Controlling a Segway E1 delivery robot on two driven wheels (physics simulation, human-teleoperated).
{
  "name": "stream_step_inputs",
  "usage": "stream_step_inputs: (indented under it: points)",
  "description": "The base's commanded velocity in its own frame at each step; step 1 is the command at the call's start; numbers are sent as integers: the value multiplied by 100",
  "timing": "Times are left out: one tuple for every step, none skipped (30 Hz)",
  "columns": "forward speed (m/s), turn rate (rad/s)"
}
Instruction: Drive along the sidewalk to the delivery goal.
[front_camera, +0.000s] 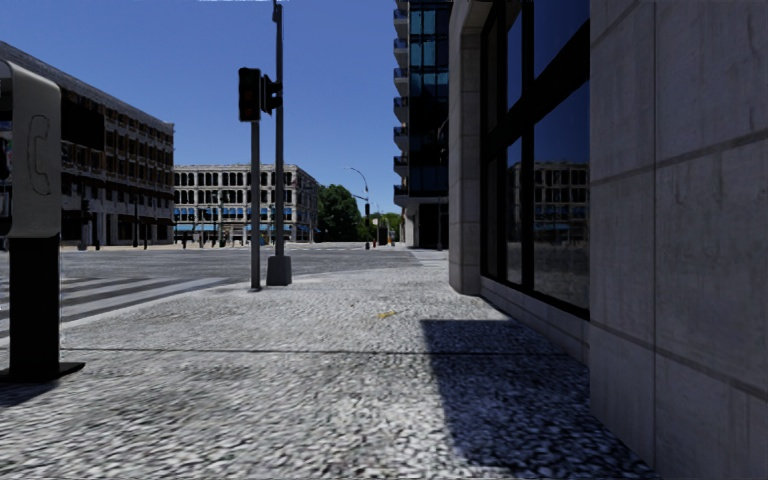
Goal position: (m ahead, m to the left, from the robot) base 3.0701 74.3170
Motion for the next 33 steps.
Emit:
stream_step_inputs:
  points:
    - [200, 40]
    - [200, 41]
    - [200, 41]
    - [200, 41]
    - [200, 41]
    - [200, 41]
    - [200, 41]
    - [200, 41]
    - [200, 41]
    - [200, 41]
    - [200, 41]
    - [200, 41]
    - [200, 42]
    - [200, 42]
    - [200, 47]
    - [200, 49]
    - [200, 49]
    - [200, 49]
    - [200, 49]
    - [200, 50]
    - [200, 50]
    - [200, 60]
    - [200, 60]
    - [200, 60]
    - [200, 60]
    - [200, 60]
    - [200, 60]
    - [200, 60]
    - [200, 60]
    - [200, 60]
    - [200, 60]
    - [200, 60]
    - [200, 62]
